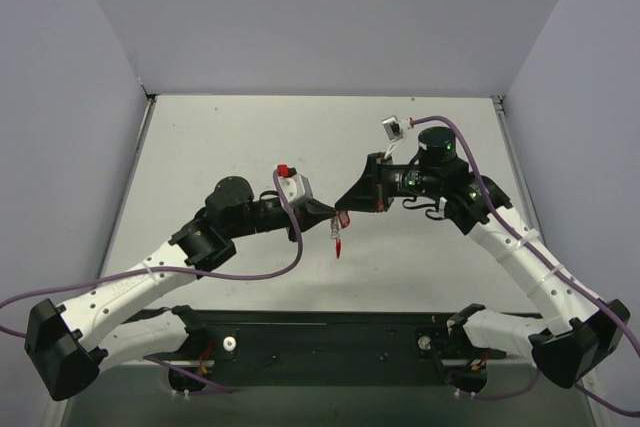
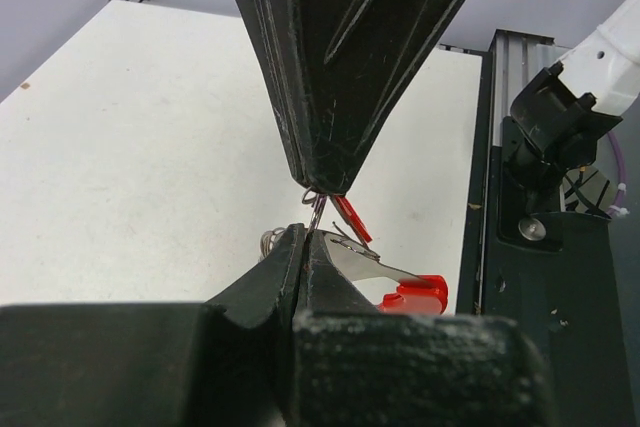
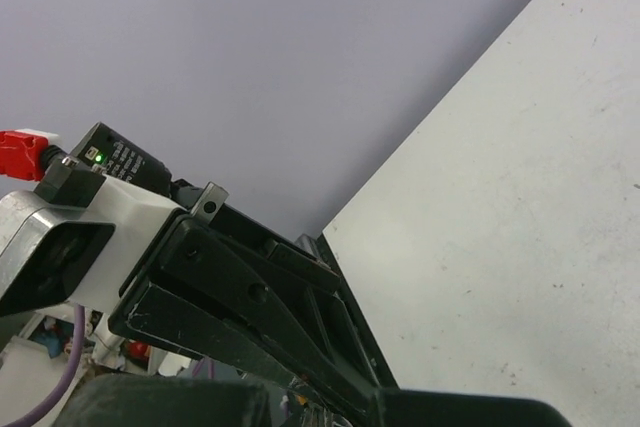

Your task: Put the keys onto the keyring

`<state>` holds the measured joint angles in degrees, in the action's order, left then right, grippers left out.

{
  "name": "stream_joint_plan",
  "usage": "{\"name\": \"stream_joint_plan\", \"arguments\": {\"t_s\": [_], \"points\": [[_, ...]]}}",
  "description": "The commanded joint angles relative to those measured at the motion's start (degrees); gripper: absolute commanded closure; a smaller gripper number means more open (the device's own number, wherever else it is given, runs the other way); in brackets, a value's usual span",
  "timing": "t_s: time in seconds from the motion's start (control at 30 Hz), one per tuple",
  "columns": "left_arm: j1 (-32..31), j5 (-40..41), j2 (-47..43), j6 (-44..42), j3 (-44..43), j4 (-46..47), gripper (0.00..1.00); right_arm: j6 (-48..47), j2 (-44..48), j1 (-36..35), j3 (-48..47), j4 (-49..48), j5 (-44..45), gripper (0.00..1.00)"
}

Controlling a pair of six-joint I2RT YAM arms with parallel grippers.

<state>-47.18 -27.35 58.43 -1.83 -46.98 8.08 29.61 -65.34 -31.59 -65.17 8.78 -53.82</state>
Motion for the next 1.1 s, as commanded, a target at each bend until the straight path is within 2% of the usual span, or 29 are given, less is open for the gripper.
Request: {"name": "stream_joint_plan", "arguments": {"t_s": [0.0,0.33,0.7,1.07], "points": [[-0.6,4.2,-0.3,-0.7,-3.4,1.8,1.00,1.9,-0.6,-0.9,-2.1,-2.3,-0.4,1.00],[-1.8,9.7,-1.0,-0.1,-3.5,4.1,1.00,4.5,-2.0,-1.1,-2.1,-2.2,4.5,1.00],[-4.3,19.7,-1.1,-1.1,-3.4,8.0,1.00,4.4,-3.7,-1.2,-5.0,-1.7,8.2,1.00],[-5.6,26.7,0.1,-2.1,-6.2,4.7,1.00,3.4,-4.9,-1.2,-8.8,0.3,9.3,1.00]]}}
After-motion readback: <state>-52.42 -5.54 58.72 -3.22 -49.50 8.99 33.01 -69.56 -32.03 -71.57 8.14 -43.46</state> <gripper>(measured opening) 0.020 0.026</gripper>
